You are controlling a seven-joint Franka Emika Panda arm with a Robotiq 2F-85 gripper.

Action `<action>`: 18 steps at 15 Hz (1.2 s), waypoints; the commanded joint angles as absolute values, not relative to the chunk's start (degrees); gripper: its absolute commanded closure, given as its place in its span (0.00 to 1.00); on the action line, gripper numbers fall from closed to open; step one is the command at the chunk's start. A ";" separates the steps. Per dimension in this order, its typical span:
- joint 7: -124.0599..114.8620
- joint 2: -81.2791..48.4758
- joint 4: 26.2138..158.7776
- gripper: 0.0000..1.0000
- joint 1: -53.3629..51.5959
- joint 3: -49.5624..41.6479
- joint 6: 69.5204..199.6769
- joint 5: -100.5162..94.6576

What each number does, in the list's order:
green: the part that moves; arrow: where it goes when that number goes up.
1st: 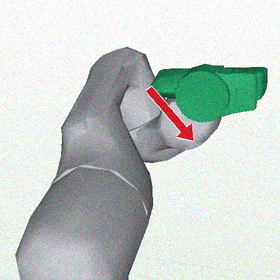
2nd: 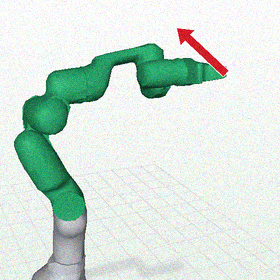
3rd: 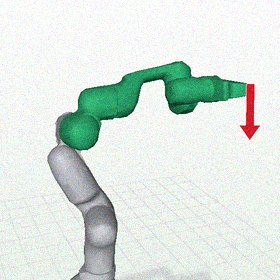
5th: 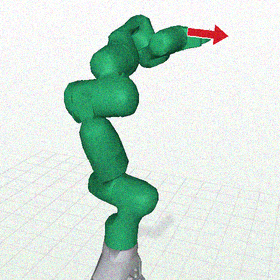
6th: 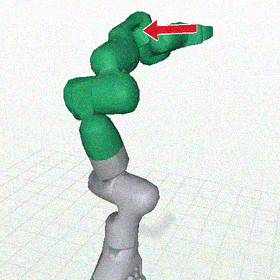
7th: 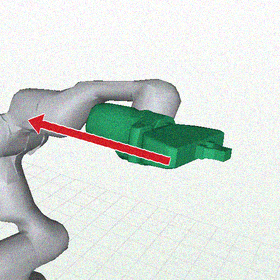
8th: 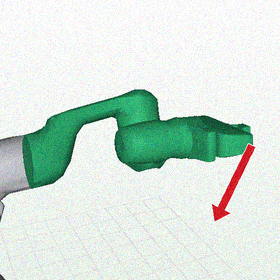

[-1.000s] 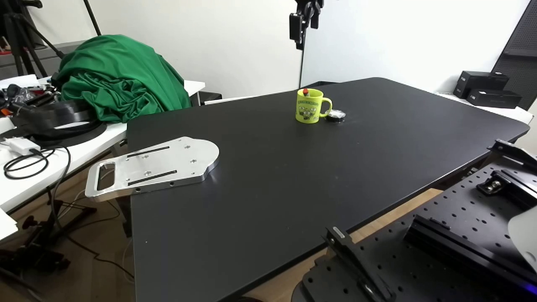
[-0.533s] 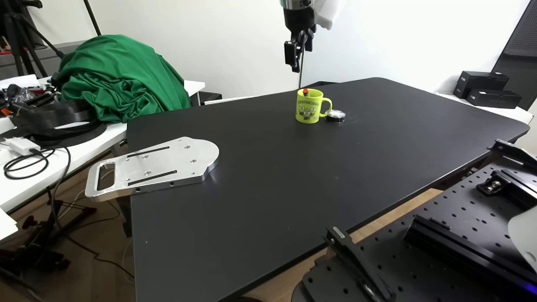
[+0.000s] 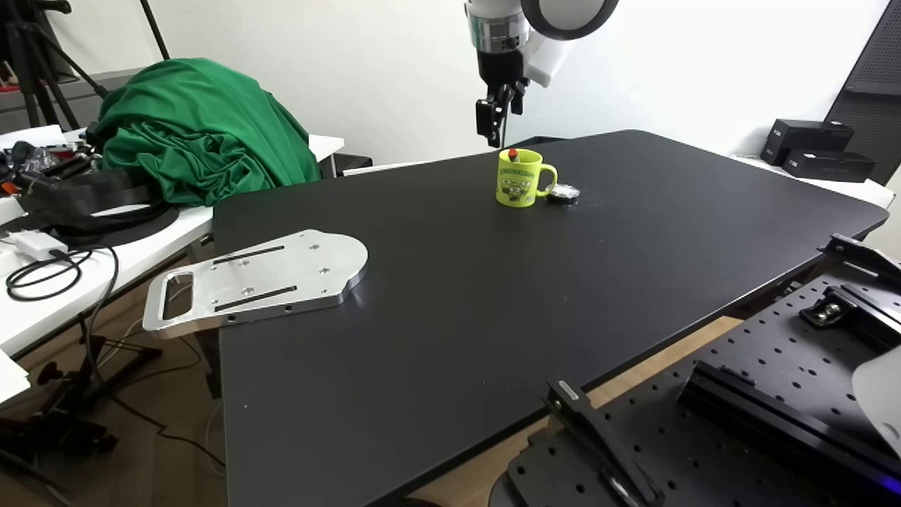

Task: Remove the marker from the cup and put it on the table

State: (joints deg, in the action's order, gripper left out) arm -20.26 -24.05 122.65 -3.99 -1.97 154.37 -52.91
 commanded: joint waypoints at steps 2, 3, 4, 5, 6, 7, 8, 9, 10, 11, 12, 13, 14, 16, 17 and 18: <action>-23.99 -27.68 120.11 0.00 -4.68 -3.80 155.42 -54.47; -24.08 -28.21 119.90 0.00 -4.68 -3.99 155.39 -54.31; -24.21 -28.70 119.67 0.00 -4.69 -4.15 155.45 -54.21; -24.27 -29.21 119.44 0.00 -4.71 -4.35 155.53 -54.20; -24.22 -29.64 119.26 0.00 -4.69 -4.48 155.64 -54.12; -24.28 -30.11 119.00 0.00 -4.74 -4.61 155.53 -53.95; -24.26 -30.43 118.89 0.00 -4.75 -4.68 155.51 -53.83; -24.28 -30.70 118.80 0.00 -4.79 -4.73 155.53 -53.80; -24.31 -30.89 118.71 0.00 -4.82 -4.77 155.56 -53.81; -24.34 -31.09 118.59 0.00 -4.82 -4.79 155.62 -53.76; -24.79 -31.23 118.46 0.25 -4.95 -5.01 155.86 -54.05; -25.01 -31.32 118.37 0.27 -5.02 -5.12 155.98 -54.15; -25.18 -31.42 118.27 0.33 -5.05 -5.22 156.08 -54.16; -25.42 -31.46 118.11 0.49 -5.05 -5.32 156.40 -54.11; -25.41 -31.39 118.09 0.55 -4.99 -5.29 156.58 -53.98; -25.51 -31.37 118.04 0.61 -5.01 -5.33 156.72 -54.01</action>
State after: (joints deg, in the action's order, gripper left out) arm -22.70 -30.76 119.30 -4.13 -4.32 156.03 -52.91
